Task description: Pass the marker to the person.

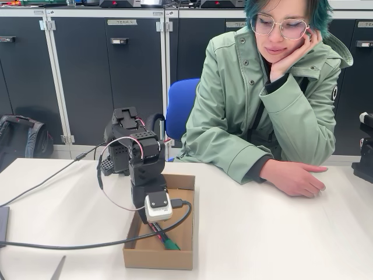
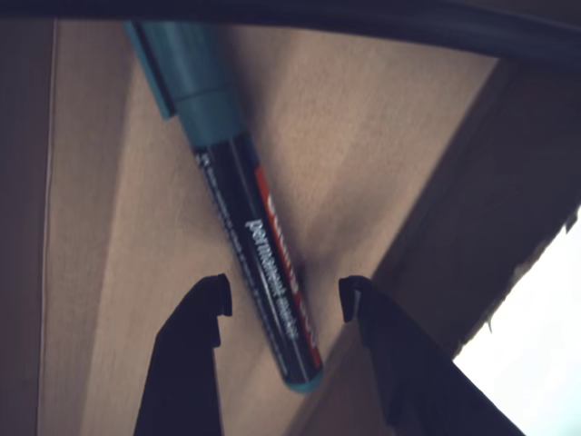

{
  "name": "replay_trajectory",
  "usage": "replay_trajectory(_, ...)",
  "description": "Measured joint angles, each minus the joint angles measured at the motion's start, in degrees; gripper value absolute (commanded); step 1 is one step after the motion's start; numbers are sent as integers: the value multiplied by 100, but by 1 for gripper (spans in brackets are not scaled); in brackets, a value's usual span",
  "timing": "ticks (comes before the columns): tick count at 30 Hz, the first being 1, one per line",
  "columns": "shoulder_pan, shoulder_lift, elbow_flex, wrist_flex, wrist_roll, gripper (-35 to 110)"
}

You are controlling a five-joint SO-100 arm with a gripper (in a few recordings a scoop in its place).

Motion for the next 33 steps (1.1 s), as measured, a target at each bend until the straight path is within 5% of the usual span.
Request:
replay_trajectory(7, 167, -519, -246, -1046, -53, 28)
replay_trajectory(12, 211, -562, -246, -1459, 0, 11)
replay_trajectory(16, 158, -571, -246, -1310, -35, -5)
replay_trajectory(25, 158, -501, -229, -844, 0, -5)
replay_trajectory(33, -53, 220, 158, -352, 1090, -5)
